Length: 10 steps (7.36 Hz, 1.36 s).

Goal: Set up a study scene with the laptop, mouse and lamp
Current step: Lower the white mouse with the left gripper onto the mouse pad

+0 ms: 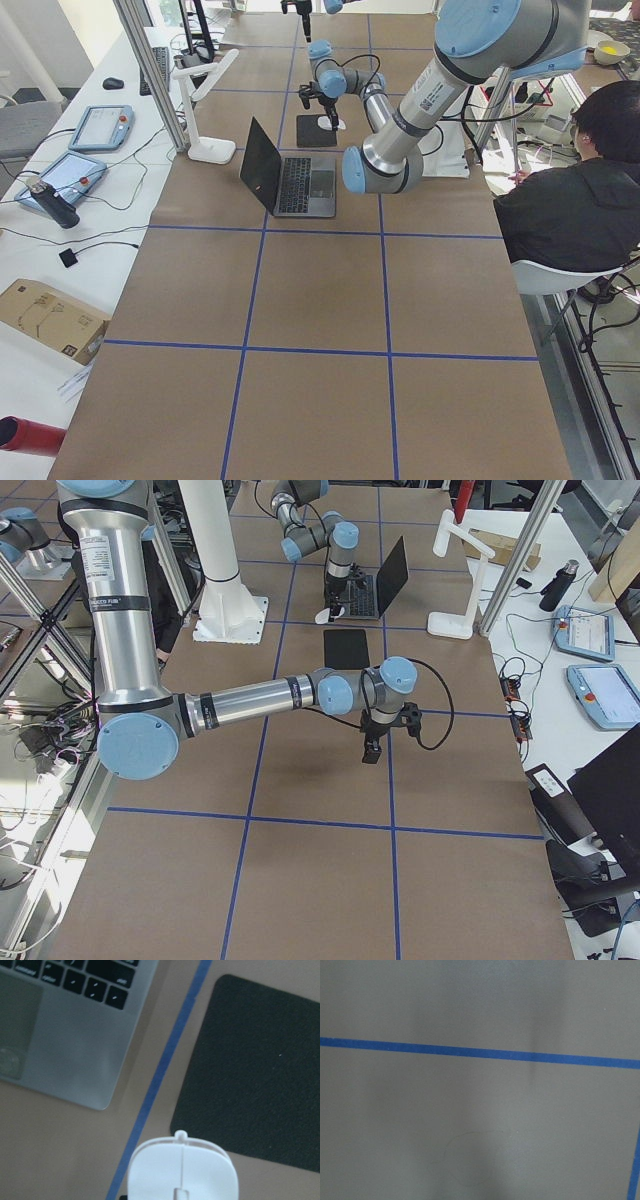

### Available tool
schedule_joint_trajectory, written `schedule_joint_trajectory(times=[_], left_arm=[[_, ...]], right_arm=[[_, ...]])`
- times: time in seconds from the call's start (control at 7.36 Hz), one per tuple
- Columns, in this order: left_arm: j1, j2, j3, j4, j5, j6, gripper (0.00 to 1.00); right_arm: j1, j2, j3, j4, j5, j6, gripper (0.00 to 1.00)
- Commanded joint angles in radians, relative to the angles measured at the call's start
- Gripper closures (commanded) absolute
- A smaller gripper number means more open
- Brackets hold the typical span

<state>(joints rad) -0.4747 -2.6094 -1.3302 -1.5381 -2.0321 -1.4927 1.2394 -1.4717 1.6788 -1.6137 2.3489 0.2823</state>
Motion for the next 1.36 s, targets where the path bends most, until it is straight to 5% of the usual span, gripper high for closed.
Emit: schedule_joint_trajectory(times=[0.0, 0.41, 1.22], left_arm=[[0.001, -0.113, 0.190, -0.039, 0.041, 0.084, 0.48], [0.002, -0.158, 0.290, -0.053, 0.076, 0.198, 0.50], [0.005, -0.163, 0.335, -0.119, 0.087, 0.190, 0.45]], right_arm=[[0.002, 0.001, 0.001, 0.000, 0.000, 0.000, 0.01], [0.002, 0.002, 0.001, 0.000, 0.001, 0.000, 0.01], [0.008, 0.004, 0.012, -0.002, 0.013, 0.002, 0.01]])
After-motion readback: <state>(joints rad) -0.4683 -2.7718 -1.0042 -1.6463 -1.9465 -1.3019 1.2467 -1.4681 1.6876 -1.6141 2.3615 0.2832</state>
